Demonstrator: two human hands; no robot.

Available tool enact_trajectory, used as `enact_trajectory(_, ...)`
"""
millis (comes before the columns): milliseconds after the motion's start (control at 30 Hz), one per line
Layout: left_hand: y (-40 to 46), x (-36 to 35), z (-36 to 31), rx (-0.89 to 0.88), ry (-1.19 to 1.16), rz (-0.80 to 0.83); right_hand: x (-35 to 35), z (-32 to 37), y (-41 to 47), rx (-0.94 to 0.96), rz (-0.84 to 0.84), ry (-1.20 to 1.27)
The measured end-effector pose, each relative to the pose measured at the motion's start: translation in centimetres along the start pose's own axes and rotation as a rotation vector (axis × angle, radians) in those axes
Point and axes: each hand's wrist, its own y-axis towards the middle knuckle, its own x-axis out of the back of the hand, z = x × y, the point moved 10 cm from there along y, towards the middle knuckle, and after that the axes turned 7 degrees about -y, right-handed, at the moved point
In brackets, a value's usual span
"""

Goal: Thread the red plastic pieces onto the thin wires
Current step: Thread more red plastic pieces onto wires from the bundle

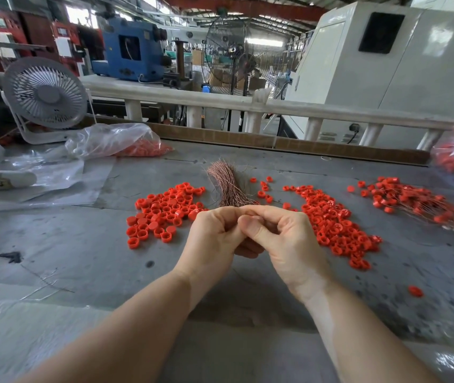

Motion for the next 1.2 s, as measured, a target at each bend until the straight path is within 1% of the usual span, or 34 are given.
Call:
enact_trajectory(100, 0.1, 0.3, 0.6, 0.053, -0.056, -0.006, 0.0, -0.6, 0.1, -0.057, -0.021, 0.005)
enact_trajectory(167, 0.0, 0.4, 1.0, 0.107, -0.125, -0.017, 0.6, -0.6, 0.2, -0.062, -0.057, -0.016)
enact_trajectory(267, -0.1, 0.6, 1.4, 0.167, -0.199, -0.047, 1.5, 0.7, 0.2, 0.037, -0.116, -0.190)
enact_trajectory(367, -0.2, 0.5, 1.5, 0.189, -0.200, -0.052, 1.8, 1.1, 0.2, 0.095, -0.132, -0.250)
enact_trajectory(467, -0.3, 0.0, 1.4, 0.215, -0.217, -0.035, 2.3, 1.1, 0.3, 0.100, -0.169, -0.243)
enact_trajectory(567, -0.2, -0.2, 1.6, 0.259, -0.276, 0.008, 2.8, 0.9, 0.3, 0.082, -0.203, -0.153)
enact_trajectory(667, -0.3, -0.5, 1.5, 0.252, -0.328, 0.062, 3.1, 0.6, 0.3, 0.056, -0.219, -0.101)
enact_trajectory(833, -0.3, -0.9, 1.3, 0.219, -0.305, 0.112, 3.1, 1.0, 0.3, 0.083, -0.214, -0.086)
enact_trajectory(1000, -0.2, -0.8, 1.3, 0.209, -0.289, 0.115, 3.1, 1.2, 0.3, 0.103, -0.212, -0.100)
enact_trajectory(1200, -0.1, -0.3, 1.5, 0.207, -0.248, 0.069, 2.9, 1.5, 0.2, 0.121, -0.216, -0.223)
